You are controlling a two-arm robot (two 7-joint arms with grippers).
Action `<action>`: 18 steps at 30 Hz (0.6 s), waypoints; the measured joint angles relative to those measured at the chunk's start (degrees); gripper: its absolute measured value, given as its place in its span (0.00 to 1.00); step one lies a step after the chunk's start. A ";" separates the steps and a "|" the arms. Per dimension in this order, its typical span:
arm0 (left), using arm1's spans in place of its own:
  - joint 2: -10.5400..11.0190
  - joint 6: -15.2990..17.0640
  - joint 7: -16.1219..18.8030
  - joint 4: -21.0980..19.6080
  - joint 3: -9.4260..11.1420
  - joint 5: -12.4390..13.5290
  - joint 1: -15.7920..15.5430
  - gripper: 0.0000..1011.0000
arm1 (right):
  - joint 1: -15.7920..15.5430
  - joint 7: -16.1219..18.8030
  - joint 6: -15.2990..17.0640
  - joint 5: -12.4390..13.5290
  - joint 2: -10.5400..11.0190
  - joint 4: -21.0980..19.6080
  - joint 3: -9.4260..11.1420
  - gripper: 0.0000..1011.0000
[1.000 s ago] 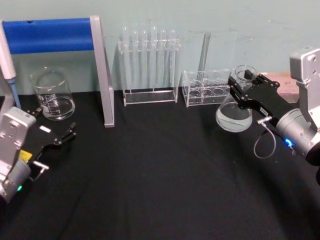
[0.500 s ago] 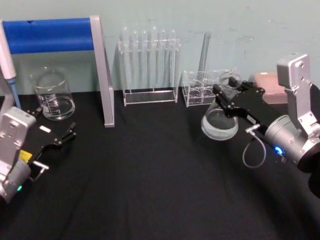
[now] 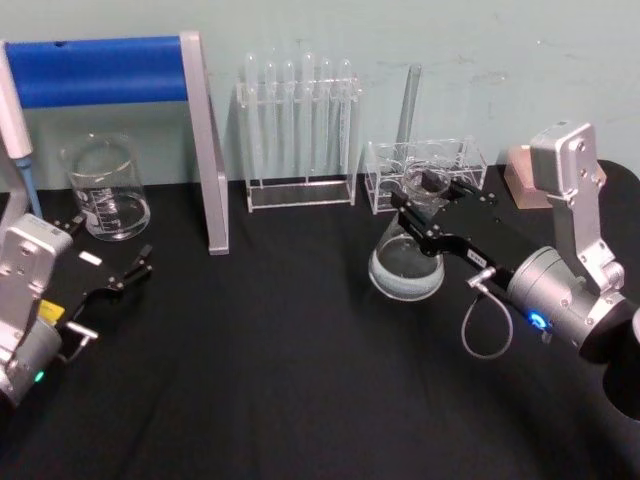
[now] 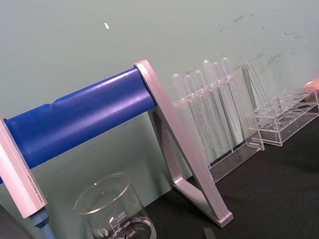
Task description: Grasp the erlenmeyer flask with one hand, shake it three times, then place it back.
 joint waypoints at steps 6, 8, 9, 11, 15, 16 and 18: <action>0.00 0.00 0.00 0.00 0.00 0.00 0.00 0.99 | -0.14 0.08 0.06 0.52 0.33 -0.38 -0.66 0.44; 0.00 0.00 0.00 0.00 0.00 0.00 0.00 0.99 | -0.14 0.07 0.06 0.64 0.41 -0.38 -0.81 0.44; 0.00 0.00 0.00 0.00 0.00 0.00 0.00 0.99 | -0.15 0.06 0.07 0.71 0.44 -0.38 -0.86 0.44; 0.00 0.00 0.00 0.00 0.00 0.00 0.00 0.99 | -0.17 0.02 0.06 0.81 0.56 -0.38 -1.04 0.44; 0.00 0.00 0.00 0.00 0.00 0.00 0.00 0.99 | -0.26 -0.05 0.06 0.83 0.69 -0.28 -1.37 0.44; 0.00 0.00 0.00 0.00 0.00 0.00 0.00 0.99 | -0.31 -0.07 0.04 0.85 0.72 -0.18 -1.50 0.44; 0.00 0.00 0.00 0.00 0.00 0.00 0.00 0.99 | -0.38 -0.10 0.00 0.85 0.73 -0.07 -1.65 0.44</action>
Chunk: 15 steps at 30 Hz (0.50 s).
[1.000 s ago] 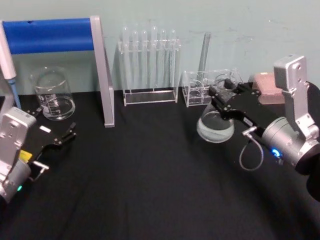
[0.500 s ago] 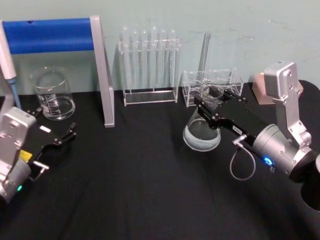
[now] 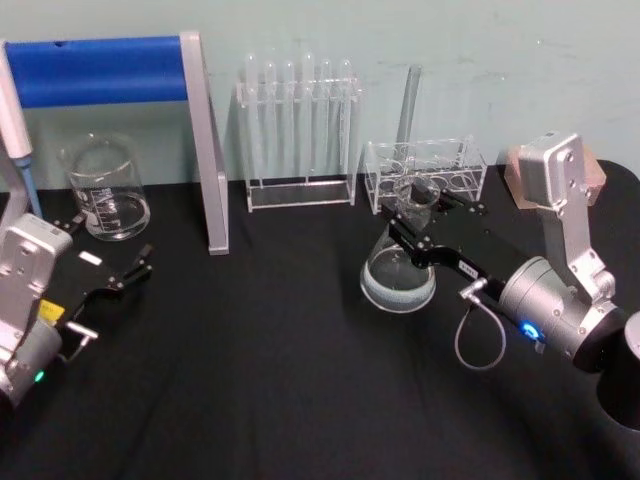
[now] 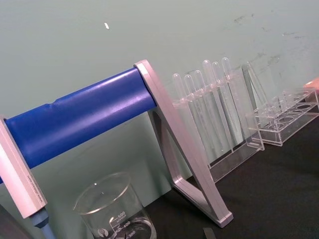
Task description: Grasp the erlenmeyer flask with one hand, shake it three times, then place it back.
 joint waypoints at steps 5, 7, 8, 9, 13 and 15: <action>0.00 0.00 0.00 0.00 0.00 0.00 0.00 0.99 | -0.20 0.04 -0.72 0.06 -0.03 0.66 -0.42 0.44; 0.00 0.00 0.00 0.00 0.00 0.00 0.00 0.99 | -0.31 0.25 -1.34 0.10 -0.03 0.91 -0.55 0.44; 0.00 0.00 0.00 0.00 0.00 0.00 0.00 0.99 | -0.36 0.38 -1.60 0.14 -0.02 1.01 -0.60 0.44; 0.00 0.00 0.00 0.00 0.00 0.00 0.00 0.99 | -0.41 0.45 -1.84 0.17 -0.01 1.09 -0.64 0.44; 0.00 0.00 0.00 0.00 0.00 0.00 0.00 0.99 | -0.63 0.87 -2.98 0.31 -0.04 1.81 -1.01 0.44; 0.00 0.00 0.00 0.00 0.00 0.00 0.00 0.99 | -0.76 1.11 -3.41 0.33 -0.02 2.21 -1.26 0.44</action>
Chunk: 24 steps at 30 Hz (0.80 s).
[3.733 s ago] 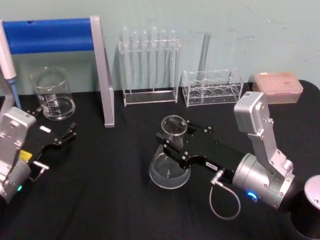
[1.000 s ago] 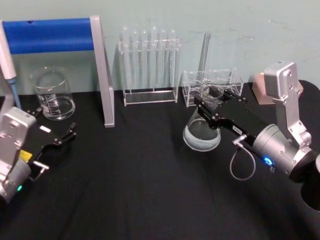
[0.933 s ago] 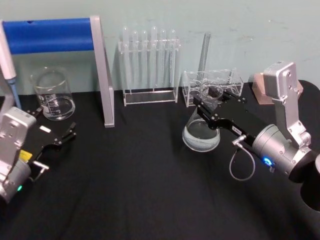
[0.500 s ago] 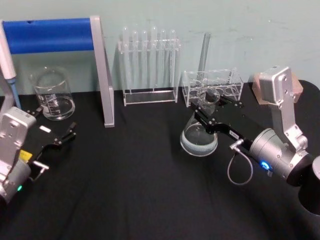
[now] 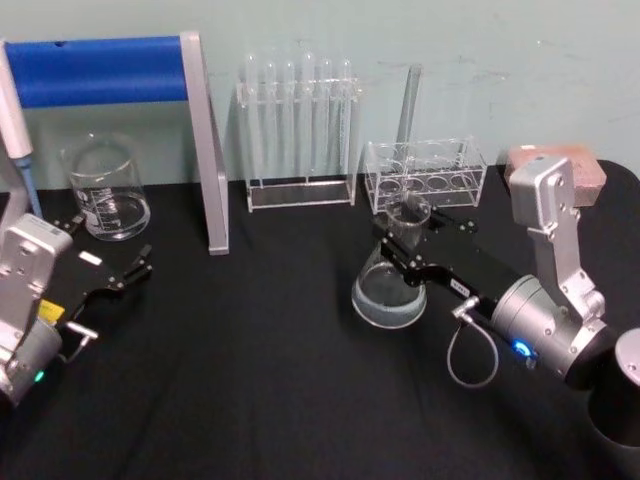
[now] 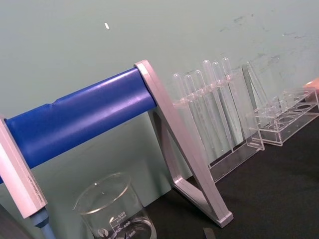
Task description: Grasp the erlenmeyer flask with one hand, shake it three times, then place it back.
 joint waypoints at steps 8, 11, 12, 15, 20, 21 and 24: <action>0.00 0.00 0.00 0.00 0.00 0.00 0.00 0.99 | -0.37 0.88 -0.87 -0.04 0.21 0.98 -0.92 0.44; 0.00 0.00 0.00 0.00 0.00 0.00 0.00 0.99 | -0.48 1.09 -0.99 -0.10 0.25 1.27 -1.28 0.44; 0.00 0.00 0.00 0.00 0.00 0.00 0.00 0.99 | -0.51 1.13 -1.03 -0.12 0.25 1.33 -1.37 0.44; 0.00 0.00 0.00 0.00 0.00 0.00 0.00 0.99 | -0.55 1.24 -1.23 -0.21 0.23 1.74 -1.73 0.44; 0.00 0.00 0.00 0.00 0.00 0.00 0.00 0.99 | -0.56 1.33 -1.44 -0.34 0.13 2.45 -2.13 0.44; 0.00 0.00 0.00 0.00 0.00 0.00 0.00 0.99 | -0.55 1.34 -1.47 -0.36 0.11 2.56 -2.18 0.44; 0.00 0.00 0.00 0.00 0.00 0.01 0.00 0.99 | -0.55 1.42 -1.57 -0.52 0.03 3.02 -2.46 0.44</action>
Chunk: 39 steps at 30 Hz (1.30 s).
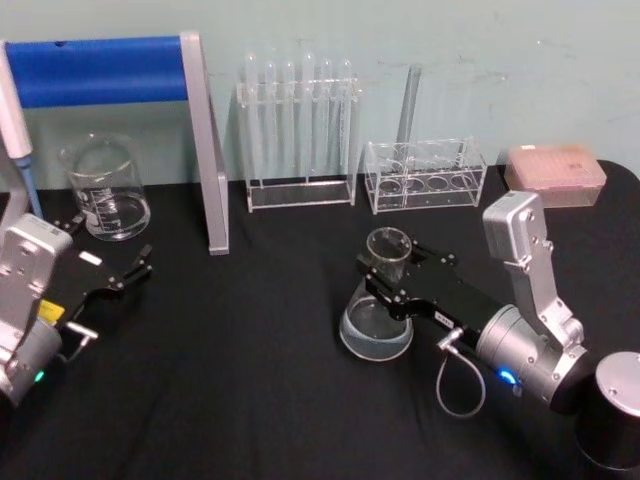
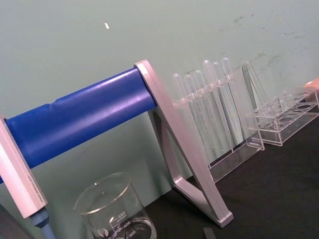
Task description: Grasp the erlenmeyer flask with one hand, shake it three times, then place it back.
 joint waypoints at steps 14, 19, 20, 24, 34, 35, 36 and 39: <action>0.00 0.00 0.00 0.00 0.00 0.00 0.00 0.99 | -0.27 0.13 0.09 -0.36 -0.01 0.53 -0.50 0.44; 0.00 0.00 0.00 0.00 0.00 0.00 0.00 0.99 | -0.35 0.11 0.23 -0.54 0.03 0.54 -0.61 0.44; 0.00 0.00 0.00 0.00 0.00 0.00 0.00 0.99 | -0.38 0.10 0.24 -0.57 0.04 0.55 -0.62 0.44; 0.00 0.00 0.00 0.00 0.00 -0.01 0.00 0.99 | -0.47 0.05 0.35 -0.77 0.09 0.55 -0.66 0.44; 0.00 0.00 0.00 0.00 0.00 0.00 0.00 0.99 | -0.49 -0.03 0.39 -0.83 0.11 0.52 -0.68 0.44; 0.00 0.00 0.00 0.00 0.00 0.00 0.00 0.99 | -0.49 -0.03 0.39 -0.83 0.11 0.51 -0.68 0.45; 0.00 0.00 0.00 0.00 0.00 0.00 0.00 0.99 | -0.49 -0.03 0.41 -0.84 0.11 0.51 -0.67 0.44; 0.00 0.00 0.00 0.00 0.00 0.00 0.00 0.99 | -0.48 -0.04 0.43 -0.84 0.12 0.50 -0.66 0.44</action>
